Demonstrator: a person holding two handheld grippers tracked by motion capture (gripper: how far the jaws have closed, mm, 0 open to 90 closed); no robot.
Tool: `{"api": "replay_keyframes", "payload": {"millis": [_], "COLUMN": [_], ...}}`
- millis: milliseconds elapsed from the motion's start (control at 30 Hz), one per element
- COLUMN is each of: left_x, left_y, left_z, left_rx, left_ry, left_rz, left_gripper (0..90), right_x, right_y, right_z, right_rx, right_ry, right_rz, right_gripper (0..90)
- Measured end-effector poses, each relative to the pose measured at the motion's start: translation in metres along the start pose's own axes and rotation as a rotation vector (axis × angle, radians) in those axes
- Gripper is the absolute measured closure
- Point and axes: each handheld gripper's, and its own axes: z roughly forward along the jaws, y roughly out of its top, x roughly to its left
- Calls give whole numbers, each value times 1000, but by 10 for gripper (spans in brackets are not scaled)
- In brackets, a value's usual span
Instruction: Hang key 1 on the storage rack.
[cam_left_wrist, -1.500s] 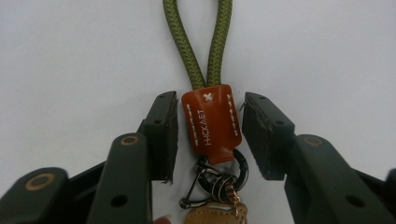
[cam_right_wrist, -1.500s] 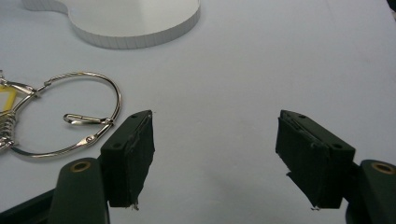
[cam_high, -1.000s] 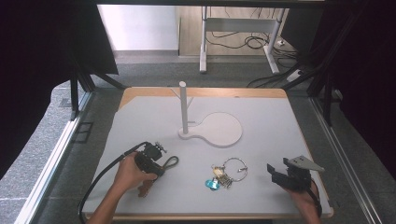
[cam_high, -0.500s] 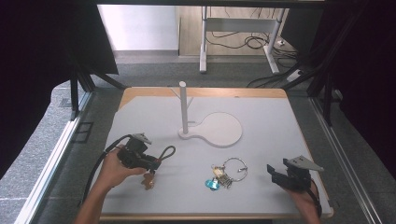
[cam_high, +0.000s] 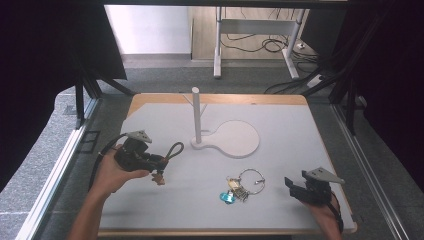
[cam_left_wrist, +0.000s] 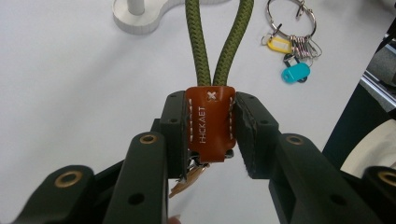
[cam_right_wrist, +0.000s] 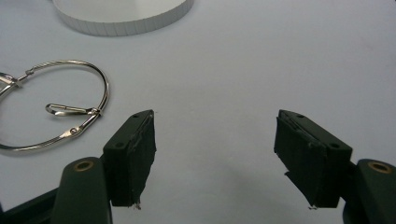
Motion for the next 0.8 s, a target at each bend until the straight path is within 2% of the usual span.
{"api": "replay_keyframes", "payload": {"millis": [133,267,500,800], "left_x": [1,3,13,22], "left_y": [3,7,18,32], "left_z": [-1,-1,-2,-4], "left_rx": [-8,6,25,56], "left_ry": [2,2,-16,-7], "left_rz": [0,12,-2,-1], "left_gripper": [666,666,666,666], "right_x": [0,0,0,0], "right_y": [0,-1,-1,0], "right_z": [0,1,1,0], "right_rx": [1,7,9,4], "right_ry": [-2,-1,3,5], "right_rz": [-1,-5,-7,-5], "right_gripper": [298,299,301,301]}}
